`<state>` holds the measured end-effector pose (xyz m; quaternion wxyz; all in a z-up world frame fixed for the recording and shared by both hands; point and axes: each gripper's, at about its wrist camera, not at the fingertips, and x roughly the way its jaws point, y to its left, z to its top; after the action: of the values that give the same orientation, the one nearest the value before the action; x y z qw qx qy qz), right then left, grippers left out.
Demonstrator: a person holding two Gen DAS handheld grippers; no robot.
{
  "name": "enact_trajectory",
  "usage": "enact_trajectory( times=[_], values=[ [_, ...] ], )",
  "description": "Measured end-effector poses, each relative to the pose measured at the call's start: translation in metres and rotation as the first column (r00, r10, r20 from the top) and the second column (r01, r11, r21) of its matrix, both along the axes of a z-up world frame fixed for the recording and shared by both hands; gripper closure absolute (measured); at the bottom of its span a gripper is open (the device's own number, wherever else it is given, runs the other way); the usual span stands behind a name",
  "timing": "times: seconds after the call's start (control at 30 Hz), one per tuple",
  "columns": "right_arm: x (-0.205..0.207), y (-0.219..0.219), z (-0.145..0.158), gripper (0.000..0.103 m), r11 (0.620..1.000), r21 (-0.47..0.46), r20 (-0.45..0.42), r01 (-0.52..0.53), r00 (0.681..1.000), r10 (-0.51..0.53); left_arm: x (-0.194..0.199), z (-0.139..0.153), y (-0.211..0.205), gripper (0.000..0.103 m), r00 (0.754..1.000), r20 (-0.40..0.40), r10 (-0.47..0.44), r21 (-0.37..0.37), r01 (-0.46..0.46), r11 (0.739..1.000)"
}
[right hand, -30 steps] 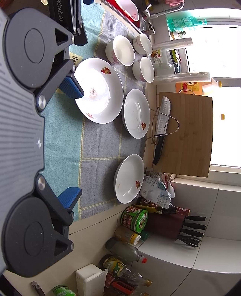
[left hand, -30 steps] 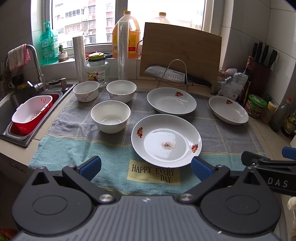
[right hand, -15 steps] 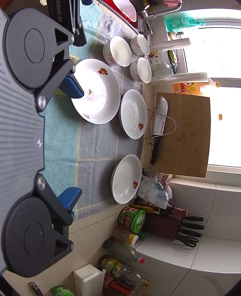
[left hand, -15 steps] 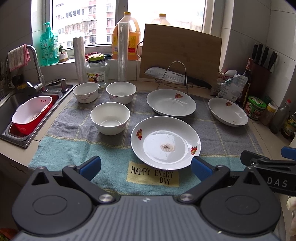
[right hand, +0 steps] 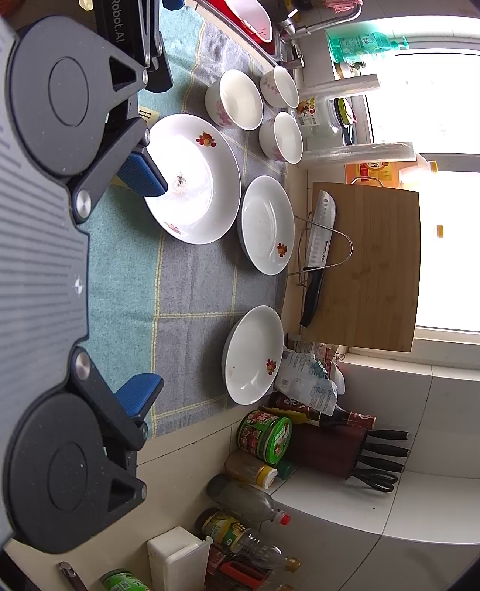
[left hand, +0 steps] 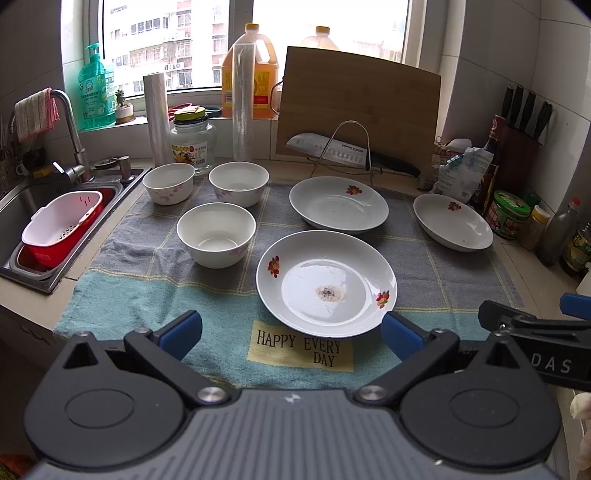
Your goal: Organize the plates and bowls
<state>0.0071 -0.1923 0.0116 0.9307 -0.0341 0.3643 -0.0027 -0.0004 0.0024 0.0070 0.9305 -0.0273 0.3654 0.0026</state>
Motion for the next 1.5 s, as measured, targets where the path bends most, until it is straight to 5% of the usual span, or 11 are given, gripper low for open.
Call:
enact_trajectory(
  times=[1.5],
  values=[
    [0.019,0.002,-0.010,0.000,0.998,-0.008,0.033,-0.066,0.997,0.067,0.023,-0.006,0.001,0.001,0.999,0.023,-0.031,-0.014,0.031,0.999]
  ],
)
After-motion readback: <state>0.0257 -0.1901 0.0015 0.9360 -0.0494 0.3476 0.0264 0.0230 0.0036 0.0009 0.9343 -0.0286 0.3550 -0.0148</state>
